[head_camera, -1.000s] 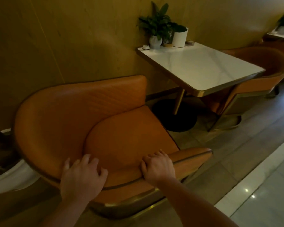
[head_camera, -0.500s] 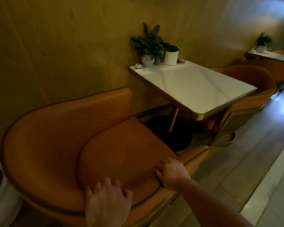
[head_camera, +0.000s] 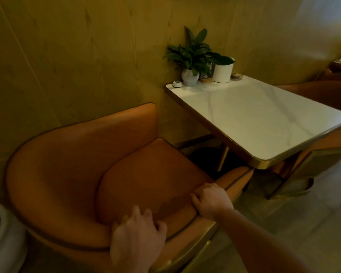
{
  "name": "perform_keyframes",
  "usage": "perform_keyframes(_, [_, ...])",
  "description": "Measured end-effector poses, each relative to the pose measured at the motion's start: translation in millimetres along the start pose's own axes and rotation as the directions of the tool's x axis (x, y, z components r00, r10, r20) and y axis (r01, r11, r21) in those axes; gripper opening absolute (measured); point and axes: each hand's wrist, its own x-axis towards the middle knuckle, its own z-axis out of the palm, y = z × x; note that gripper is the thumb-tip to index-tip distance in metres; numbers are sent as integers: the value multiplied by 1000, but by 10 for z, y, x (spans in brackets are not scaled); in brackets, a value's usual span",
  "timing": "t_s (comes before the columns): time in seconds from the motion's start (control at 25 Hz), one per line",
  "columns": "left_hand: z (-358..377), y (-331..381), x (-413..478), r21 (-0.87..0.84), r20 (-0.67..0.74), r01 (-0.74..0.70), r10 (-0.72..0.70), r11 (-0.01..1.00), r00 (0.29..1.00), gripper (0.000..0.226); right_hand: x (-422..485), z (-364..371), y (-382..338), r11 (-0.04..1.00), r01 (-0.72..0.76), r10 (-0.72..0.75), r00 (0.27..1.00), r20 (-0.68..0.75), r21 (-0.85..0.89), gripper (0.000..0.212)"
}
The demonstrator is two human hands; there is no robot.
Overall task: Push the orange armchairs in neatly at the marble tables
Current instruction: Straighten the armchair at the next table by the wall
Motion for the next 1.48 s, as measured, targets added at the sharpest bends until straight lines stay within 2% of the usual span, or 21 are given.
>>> perform_keyframes(0.32, [23, 613, 525, 22, -18, 68, -68, 997, 998, 42, 769, -151, 557, 995, 102, -100, 992, 81, -23, 46])
perform_keyframes(0.68, [47, 803, 741, 16, 0, 124, -124, 992, 992, 43, 996, -218, 695, 992, 126, -124, 988, 89, -16, 43])
perform_keyframes(0.84, [86, 784, 752, 47, 3, 109, -109, 993, 994, 43, 965, -235, 653, 998, 68, -66, 990, 122, -8, 45])
perform_keyframes(1.0, [74, 767, 708, 38, 12, 86, -86, 996, 996, 44, 784, -228, 262, 986, -89, 75, 992, 101, 141, 42])
perform_keyframes(1.12, [58, 771, 747, 9, 92, 47, -47, 999, 995, 47, 579, -372, -68, 985, -91, 72, 989, 131, 147, 36])
perform_keyframes(1.28, [-171, 598, 728, -95, 223, -44, 64, 995, 973, 73, 309, -638, -446, 979, -126, 121, 992, 38, 161, 32])
perform_keyframes(1.36, [-428, 348, 734, -123, 143, -115, 132, 986, 981, 75, 203, -783, -614, 961, -168, 169, 986, 13, 220, 30])
perform_keyframes(1.48, [-924, -215, 813, -72, 32, -229, 231, 971, 972, 75, 95, -1176, -847, 908, -214, 258, 963, -78, 359, 34])
